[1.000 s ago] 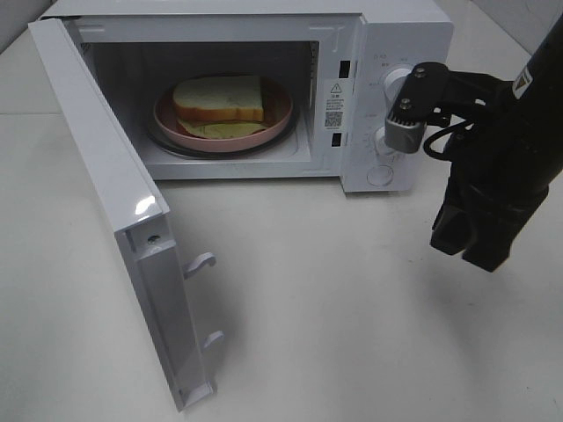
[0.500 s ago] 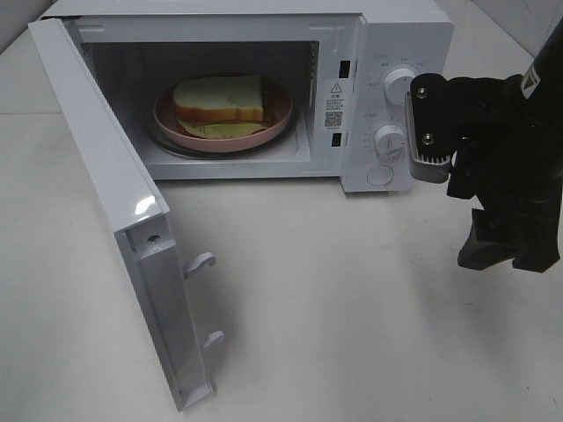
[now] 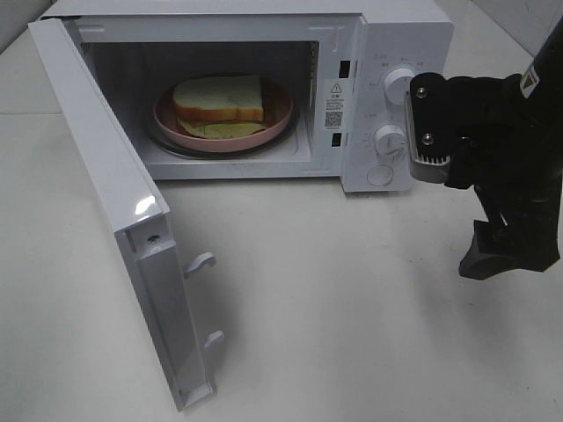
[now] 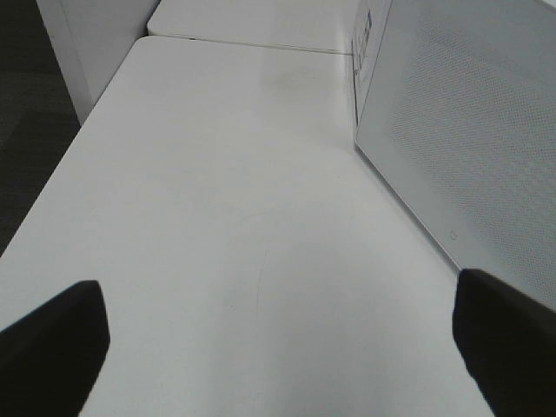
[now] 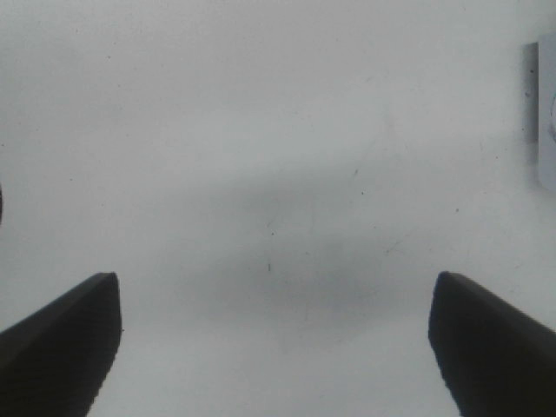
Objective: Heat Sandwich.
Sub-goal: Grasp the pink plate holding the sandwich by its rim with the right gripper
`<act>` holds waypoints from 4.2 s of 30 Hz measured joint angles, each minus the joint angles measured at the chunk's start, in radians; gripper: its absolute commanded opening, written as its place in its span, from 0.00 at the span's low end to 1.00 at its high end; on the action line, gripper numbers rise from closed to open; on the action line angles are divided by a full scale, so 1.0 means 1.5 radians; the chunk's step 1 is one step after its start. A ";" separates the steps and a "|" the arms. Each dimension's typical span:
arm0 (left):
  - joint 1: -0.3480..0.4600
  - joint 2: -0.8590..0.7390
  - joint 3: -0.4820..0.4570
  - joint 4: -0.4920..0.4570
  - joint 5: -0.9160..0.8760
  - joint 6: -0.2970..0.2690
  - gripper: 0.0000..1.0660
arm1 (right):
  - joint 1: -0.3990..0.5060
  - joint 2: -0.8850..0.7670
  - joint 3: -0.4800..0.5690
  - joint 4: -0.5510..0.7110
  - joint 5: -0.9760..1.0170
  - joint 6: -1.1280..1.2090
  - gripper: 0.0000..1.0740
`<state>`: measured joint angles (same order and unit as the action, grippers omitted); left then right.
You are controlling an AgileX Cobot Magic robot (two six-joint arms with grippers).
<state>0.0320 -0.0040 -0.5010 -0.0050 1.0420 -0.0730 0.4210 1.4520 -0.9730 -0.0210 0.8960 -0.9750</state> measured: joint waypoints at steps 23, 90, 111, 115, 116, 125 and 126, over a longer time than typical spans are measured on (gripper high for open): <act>0.000 0.000 0.000 0.000 0.000 0.000 0.97 | 0.131 0.097 -0.151 -0.083 -0.057 -0.010 0.81; 0.000 0.000 0.000 0.000 0.000 0.000 0.97 | 0.161 0.595 -0.596 -0.085 -0.247 -0.003 0.71; 0.000 0.000 0.000 0.000 0.000 0.000 0.97 | 0.161 0.607 -0.605 -0.091 -0.209 -0.007 0.00; 0.000 0.000 0.000 0.000 0.000 0.000 0.97 | 0.161 0.607 -0.605 -0.091 -0.209 -0.011 0.00; 0.000 0.000 0.000 0.000 0.000 0.000 0.97 | 0.161 0.607 -0.605 -0.091 -0.209 -0.011 0.00; 0.000 0.000 0.000 0.000 0.000 0.000 0.97 | 0.161 0.605 -0.605 -0.091 -0.201 -0.041 0.00; 0.000 0.000 0.000 0.000 0.000 0.000 0.97 | 0.161 0.604 -0.605 -0.091 -0.197 -0.051 0.00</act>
<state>0.0320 -0.0040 -0.5010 -0.0050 1.0420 -0.0730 0.6620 2.3580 -1.8810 -0.1570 0.6000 -1.0510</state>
